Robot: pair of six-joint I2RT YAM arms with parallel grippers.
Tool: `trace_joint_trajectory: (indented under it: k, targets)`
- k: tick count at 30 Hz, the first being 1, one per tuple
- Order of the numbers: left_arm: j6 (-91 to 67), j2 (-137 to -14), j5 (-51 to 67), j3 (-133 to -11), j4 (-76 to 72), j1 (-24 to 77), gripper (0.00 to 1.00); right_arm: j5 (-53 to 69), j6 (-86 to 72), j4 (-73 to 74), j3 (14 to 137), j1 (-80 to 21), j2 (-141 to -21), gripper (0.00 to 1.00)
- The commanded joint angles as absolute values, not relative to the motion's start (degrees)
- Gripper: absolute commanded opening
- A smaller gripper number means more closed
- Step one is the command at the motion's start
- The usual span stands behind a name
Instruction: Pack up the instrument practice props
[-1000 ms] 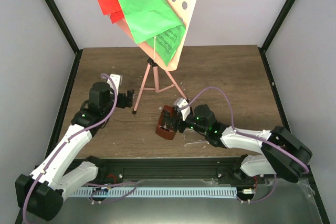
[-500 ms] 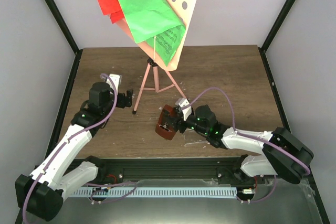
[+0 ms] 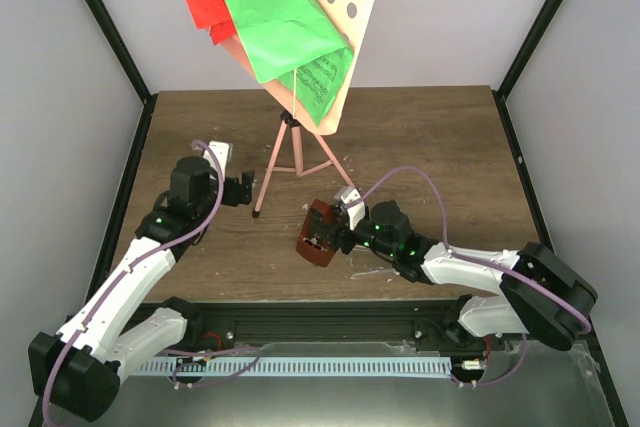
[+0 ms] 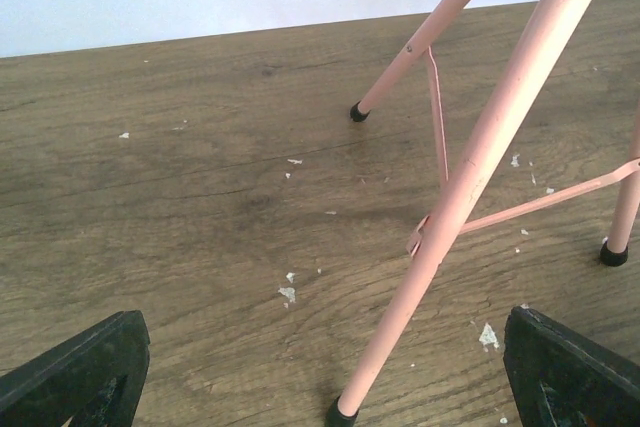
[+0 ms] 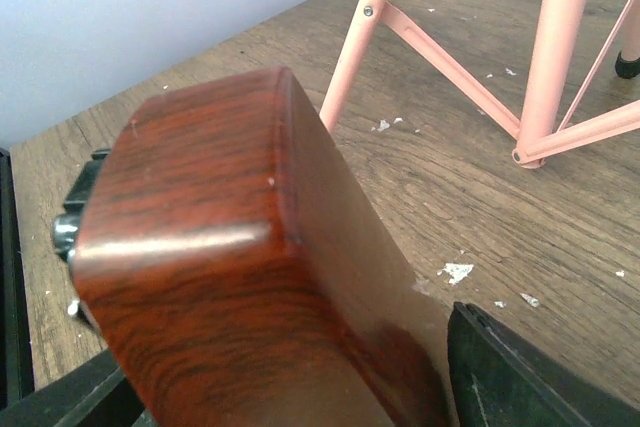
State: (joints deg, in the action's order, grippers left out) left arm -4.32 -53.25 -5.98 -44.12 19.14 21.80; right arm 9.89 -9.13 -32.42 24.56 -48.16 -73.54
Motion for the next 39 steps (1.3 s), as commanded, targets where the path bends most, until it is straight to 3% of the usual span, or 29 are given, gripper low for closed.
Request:
trace_joint_trajectory:
  k: [1,29,39]
  targets:
    - [-4.4,-52.4,-6.1,-45.3,19.3,22.2,0.97,7.3,-9.6,-30.2,26.8,-48.3,-73.4,0.69]
    - [-4.5,-51.6,-5.9,-45.4,19.3,22.5,0.97,5.3,-9.7,-28.1,29.2,-48.3,-73.7,0.78]
    - [-4.5,-51.5,-5.9,-45.4,19.3,22.5,0.97,5.3,-11.4,-30.0,27.4,-48.3,-73.2,0.69]
